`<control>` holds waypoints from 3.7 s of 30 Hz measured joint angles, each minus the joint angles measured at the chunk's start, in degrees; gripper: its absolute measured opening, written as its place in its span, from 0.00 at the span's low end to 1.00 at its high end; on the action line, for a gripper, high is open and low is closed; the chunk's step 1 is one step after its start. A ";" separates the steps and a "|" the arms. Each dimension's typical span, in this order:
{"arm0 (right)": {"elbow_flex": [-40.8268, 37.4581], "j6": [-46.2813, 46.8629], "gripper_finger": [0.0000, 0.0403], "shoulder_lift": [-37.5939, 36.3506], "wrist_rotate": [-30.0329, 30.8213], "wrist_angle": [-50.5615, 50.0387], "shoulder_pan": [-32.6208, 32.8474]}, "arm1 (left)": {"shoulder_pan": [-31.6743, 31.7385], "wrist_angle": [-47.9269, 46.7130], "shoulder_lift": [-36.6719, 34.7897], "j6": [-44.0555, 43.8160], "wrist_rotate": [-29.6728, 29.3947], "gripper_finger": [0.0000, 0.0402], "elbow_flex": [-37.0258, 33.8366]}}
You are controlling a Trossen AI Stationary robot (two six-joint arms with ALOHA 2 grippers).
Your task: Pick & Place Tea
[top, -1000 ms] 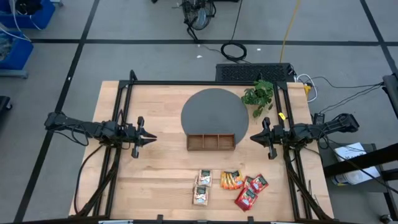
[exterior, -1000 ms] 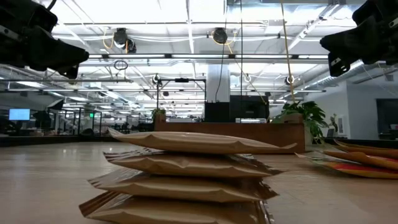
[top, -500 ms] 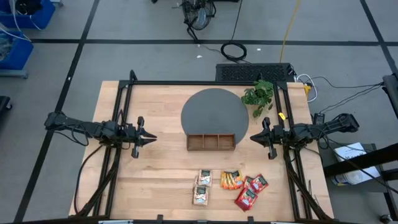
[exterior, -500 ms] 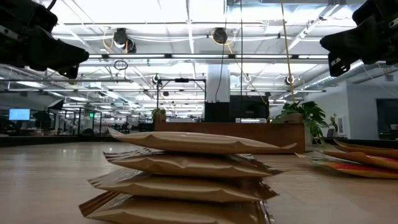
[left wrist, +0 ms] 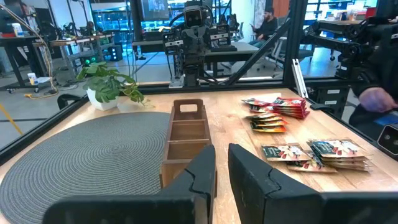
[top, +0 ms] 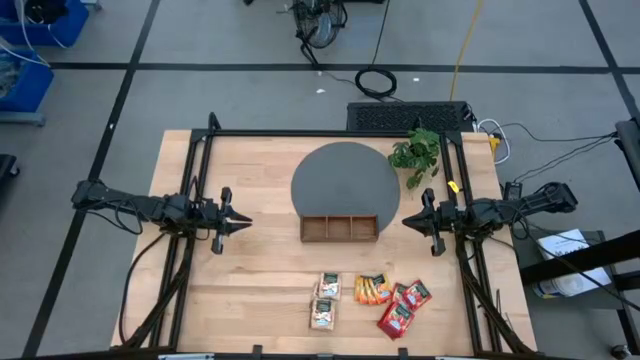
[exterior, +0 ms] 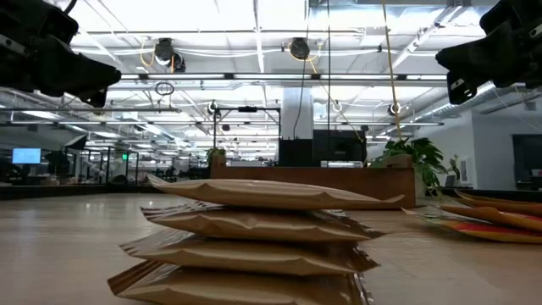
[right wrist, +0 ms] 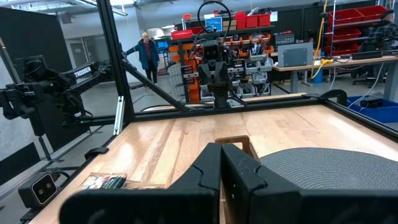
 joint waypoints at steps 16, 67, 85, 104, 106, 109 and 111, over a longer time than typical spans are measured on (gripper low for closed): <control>0.00 0.00 0.00 0.00 -0.01 -0.01 0.01 | 0.00 0.00 0.00 0.00 0.00 0.13 0.00; -0.02 0.02 0.00 0.02 0.02 -0.27 0.02 | 0.01 19.86 -0.01 -4.72 -0.44 0.13 0.03; -0.01 -0.20 0.00 0.15 -1.84 -3.25 0.04 | -0.01 19.67 6.12 -9.07 -8.72 0.13 0.26; 22.40 1.85 0.00 18.39 3.91 -26.47 4.34 | -1.67 30.94 66.70 -5.58 -1.64 0.13 35.90; 26.00 3.62 0.00 22.61 6.14 -30.72 5.40 | -1.97 30.92 71.88 -5.41 1.80 0.13 41.00; 31.81 8.37 0.00 28.91 5.11 -37.66 7.42 | -2.29 30.69 78.97 -4.14 6.66 0.11 47.87; 35.75 12.79 0.00 32.62 2.04 -42.49 8.88 | -2.33 28.24 82.62 -4.34 11.29 0.07 51.87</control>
